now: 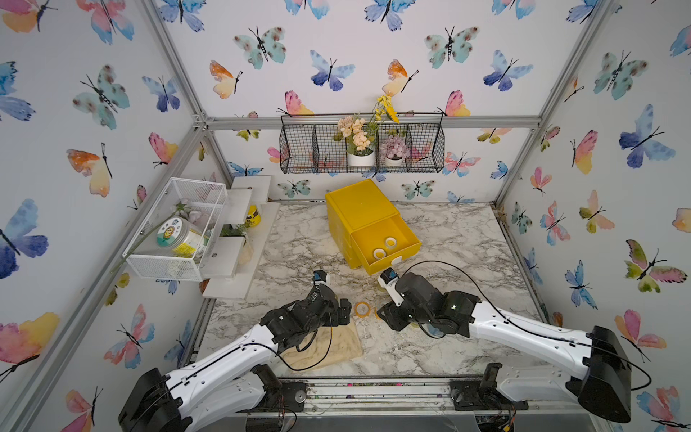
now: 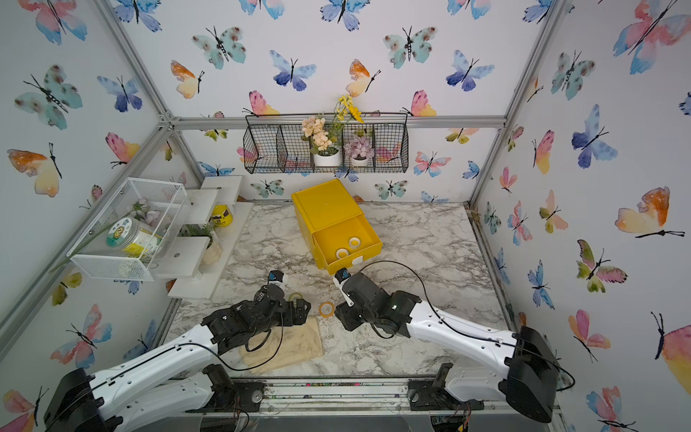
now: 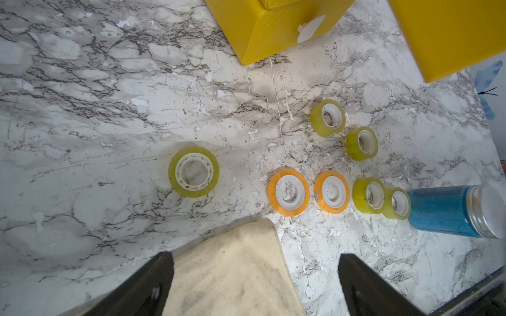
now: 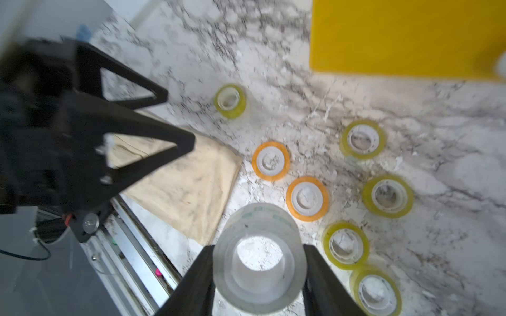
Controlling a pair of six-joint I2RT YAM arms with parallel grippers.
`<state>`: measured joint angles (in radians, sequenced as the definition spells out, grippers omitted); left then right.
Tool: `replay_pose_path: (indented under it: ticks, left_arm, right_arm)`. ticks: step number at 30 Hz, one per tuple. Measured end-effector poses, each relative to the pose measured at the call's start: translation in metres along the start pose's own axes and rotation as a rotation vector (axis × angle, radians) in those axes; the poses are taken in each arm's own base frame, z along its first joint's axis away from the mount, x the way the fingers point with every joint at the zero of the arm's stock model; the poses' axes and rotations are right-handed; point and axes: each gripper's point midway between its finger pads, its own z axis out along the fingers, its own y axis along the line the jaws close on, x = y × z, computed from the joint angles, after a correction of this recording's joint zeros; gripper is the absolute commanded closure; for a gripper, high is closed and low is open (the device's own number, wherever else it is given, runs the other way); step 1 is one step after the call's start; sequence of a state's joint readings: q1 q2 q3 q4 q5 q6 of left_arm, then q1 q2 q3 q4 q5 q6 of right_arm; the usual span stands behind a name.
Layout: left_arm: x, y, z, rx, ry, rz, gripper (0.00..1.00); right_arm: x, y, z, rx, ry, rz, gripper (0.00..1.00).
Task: Place the transparent tape into the drawer according to color
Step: Pick up the tape at the center of the board, then place the tape in the drawer.
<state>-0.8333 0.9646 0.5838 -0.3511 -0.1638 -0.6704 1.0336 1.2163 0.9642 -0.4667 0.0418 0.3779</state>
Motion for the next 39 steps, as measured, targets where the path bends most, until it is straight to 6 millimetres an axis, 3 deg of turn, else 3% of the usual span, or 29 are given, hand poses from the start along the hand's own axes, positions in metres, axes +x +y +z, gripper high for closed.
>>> replay_pose_path:
  ticks: [5, 8, 11, 14, 17, 20, 24, 28, 32, 39]
  left_arm:
    - [0.001, 0.001, 0.000, -0.003, 0.004, -0.003, 0.01]
    - [0.001, 0.001, 0.000, -0.003, 0.004, -0.004, 0.01]
    - [0.001, 0.001, 0.000, -0.003, 0.005, -0.007, 0.01]
    - [0.002, 0.002, -0.001, -0.006, 0.007, -0.006, 0.01]
    - [0.000, 0.001, -0.003, 0.000, 0.000, -0.008, 0.01]
    - [-0.001, 0.001, -0.007, 0.005, -0.006, -0.009, 0.01]
    - [-0.001, 0.001, -0.010, 0.007, -0.008, -0.010, 0.01]
    - [0.001, 0.003, -0.011, -0.001, 0.001, -0.008, 0.01]
    - [0.000, 0.003, -0.012, -0.001, 0.002, -0.008, 0.01]
    - [-0.006, -0.001, -0.015, 0.004, -0.006, -0.009, 0.01]
  right_arm:
    - [-0.071, 0.005, -0.048, 0.028, -0.171, -0.033, 0.59]
    - [-0.113, -0.003, -0.068, 0.065, -0.256, -0.042, 0.58]
    - [-0.153, -0.027, -0.074, 0.125, -0.313, -0.025, 0.58]
    - [-0.176, -0.069, -0.058, 0.203, -0.306, 0.017, 0.59]
    - [-0.177, -0.112, -0.028, 0.277, -0.240, 0.058, 0.59]
    - [-0.161, -0.140, 0.006, 0.320, -0.148, 0.087, 0.58]
    - [-0.145, -0.154, 0.033, 0.339, -0.071, 0.100, 0.56]
    - [-0.141, -0.156, 0.039, 0.342, -0.052, 0.101, 0.51]
    - [-0.151, -0.155, 0.037, 0.342, -0.069, 0.099, 0.41]
    - [-0.165, -0.153, 0.031, 0.341, -0.103, 0.098, 0.37]
